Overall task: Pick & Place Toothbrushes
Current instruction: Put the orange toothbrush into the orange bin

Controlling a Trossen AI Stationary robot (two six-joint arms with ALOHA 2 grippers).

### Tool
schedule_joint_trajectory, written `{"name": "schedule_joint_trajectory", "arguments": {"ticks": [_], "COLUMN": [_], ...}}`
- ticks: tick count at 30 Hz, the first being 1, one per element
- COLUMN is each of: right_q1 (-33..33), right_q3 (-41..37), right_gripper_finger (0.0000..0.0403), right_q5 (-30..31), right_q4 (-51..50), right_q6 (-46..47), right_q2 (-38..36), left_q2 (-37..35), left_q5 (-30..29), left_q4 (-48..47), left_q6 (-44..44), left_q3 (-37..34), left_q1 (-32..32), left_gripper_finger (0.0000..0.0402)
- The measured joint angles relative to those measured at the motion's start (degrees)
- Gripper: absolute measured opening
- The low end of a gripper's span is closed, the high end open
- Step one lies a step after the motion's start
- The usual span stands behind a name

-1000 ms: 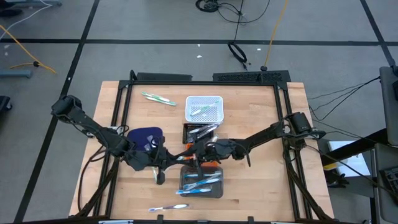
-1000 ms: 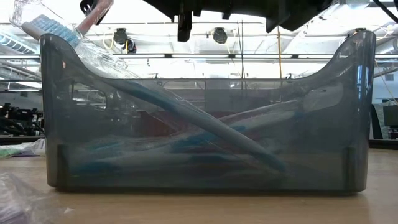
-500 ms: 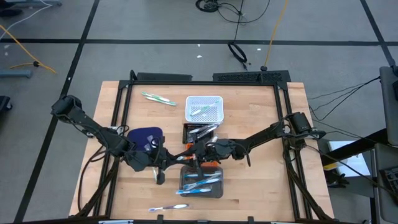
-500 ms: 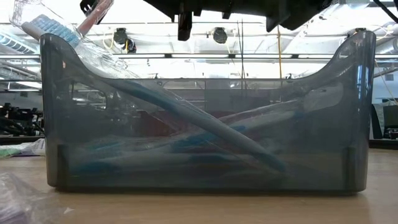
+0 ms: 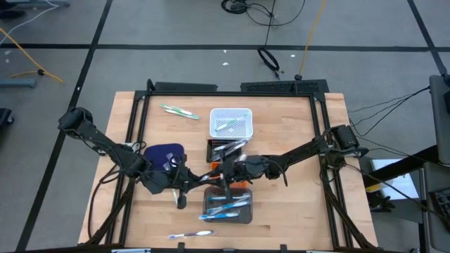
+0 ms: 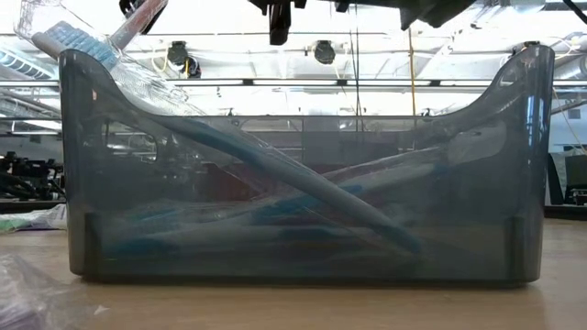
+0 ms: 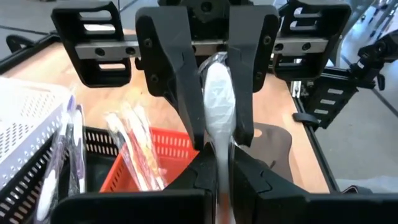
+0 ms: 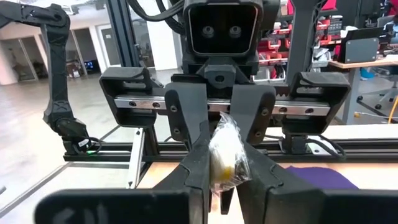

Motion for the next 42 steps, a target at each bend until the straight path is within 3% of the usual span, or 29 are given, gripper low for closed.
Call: {"name": "schedule_joint_trajectory", "arguments": {"ticks": [7,17,23,31,37,42], "right_q1": [0.0,0.0,0.4,2.1,4.2,4.8], "right_q3": [0.0,0.0,-1.9,-13.4,-24.8,-32.1], "right_gripper_finger": [0.0036,0.0036,0.0036,0.0036,0.0036,0.0036], "right_q5": [-0.3,0.2,2.5,9.9,14.9,16.5], "right_q4": [-0.3,-4.2,-8.0,-8.5,0.0,8.6], "right_q6": [0.1,-1.1,-2.3,-2.5,-1.6,-0.7], "right_q2": [0.0,-1.4,-4.8,-14.8,-21.8,-23.3], "left_q2": [0.0,0.0,0.0,0.0,0.0,0.0], "left_q5": [0.5,0.9,0.1,0.8,0.6,-0.1], "left_q4": [-0.6,-1.7,-2.0,-2.6,-2.5,-2.5], "left_q6": [1.7,1.8,2.2,1.4,1.6,1.6], "left_q3": [0.0,-0.2,-0.2,-0.2,-0.2,-0.2], "left_q1": [-0.5,-1.0,-1.6,-1.7,-1.7,-1.7], "left_gripper_finger": [0.0032,0.0143,0.0183,0.0198,0.0198,0.0198]}}
